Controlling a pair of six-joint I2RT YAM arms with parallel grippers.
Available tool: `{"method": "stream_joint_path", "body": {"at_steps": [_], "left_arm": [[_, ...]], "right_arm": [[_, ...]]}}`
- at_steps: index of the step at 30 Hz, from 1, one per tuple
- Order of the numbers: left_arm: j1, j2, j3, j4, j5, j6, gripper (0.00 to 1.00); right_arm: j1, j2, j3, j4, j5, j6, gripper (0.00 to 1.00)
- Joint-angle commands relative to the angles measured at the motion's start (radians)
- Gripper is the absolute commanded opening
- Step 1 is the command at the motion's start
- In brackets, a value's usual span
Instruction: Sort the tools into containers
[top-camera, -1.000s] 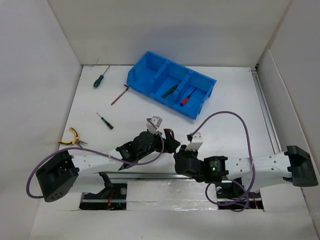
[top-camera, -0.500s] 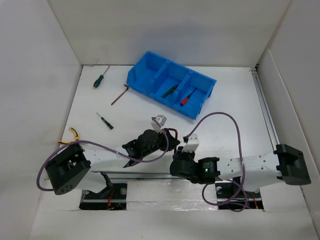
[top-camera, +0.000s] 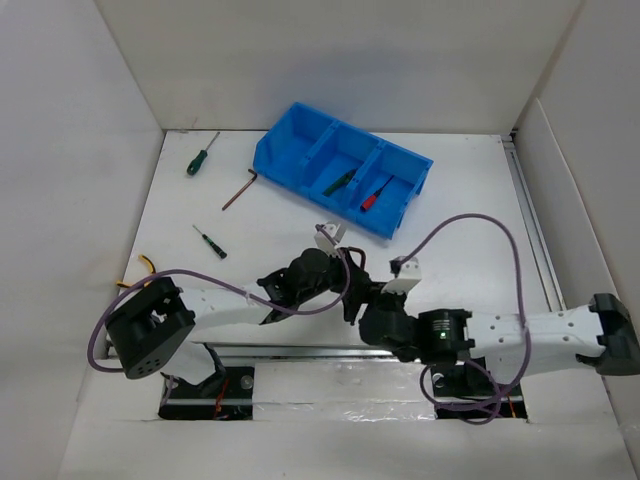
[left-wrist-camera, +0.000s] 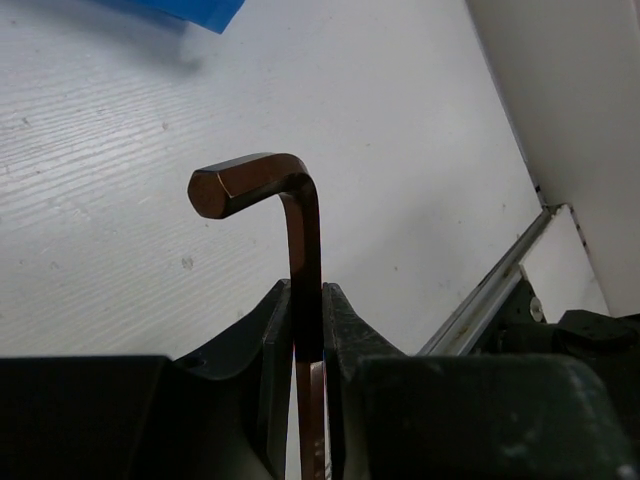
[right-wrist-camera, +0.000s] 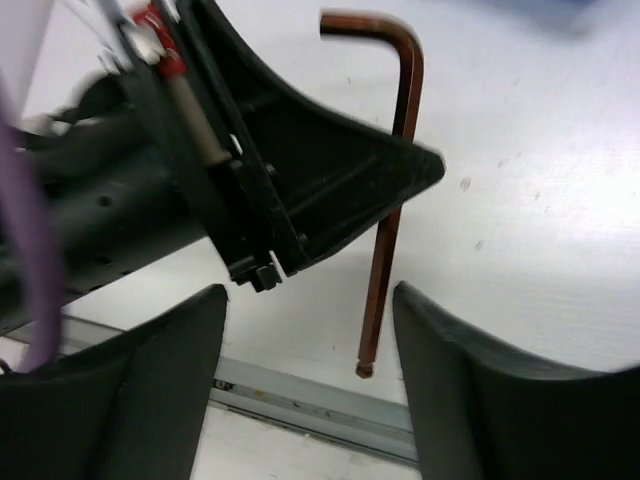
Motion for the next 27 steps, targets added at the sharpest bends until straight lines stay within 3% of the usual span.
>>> {"method": "stream_joint_path", "body": {"at_steps": [1, 8, 12, 15, 22, 24, 27], "left_arm": [[0.002, -0.018, 0.081, -0.026, -0.046, 0.028, 0.0], [0.076, -0.029, 0.235, -0.237, -0.096, 0.066, 0.0], [0.252, 0.013, 0.451, -0.453, -0.19, 0.182, 0.0], [0.336, 0.106, 0.663, -0.582, -0.309, 0.25, 0.0], [0.521, 0.416, 1.129, -0.711, -0.328, 0.5, 0.0], [0.574, 0.522, 1.269, -0.715, -0.262, 0.585, 0.0], [0.649, 0.626, 1.402, -0.692, -0.122, 0.653, 0.0]], "right_arm": [[0.009, -0.12, -0.001, -0.028, 0.101, 0.022, 0.8], [0.009, -0.404, -0.165, 0.075, -0.02, -0.005, 0.85], [0.009, -0.47, -0.212, 0.103, -0.06, -0.036, 0.87], [0.009, -0.472, -0.225, 0.129, -0.06, -0.039, 0.88], [0.009, -0.391, -0.312, 0.395, -0.109, -0.075, 0.9], [0.009, -0.358, -0.308, 0.433, -0.084, -0.072, 0.9], [0.009, -0.32, -0.269, 0.304, -0.063, -0.01, 0.9]]}}
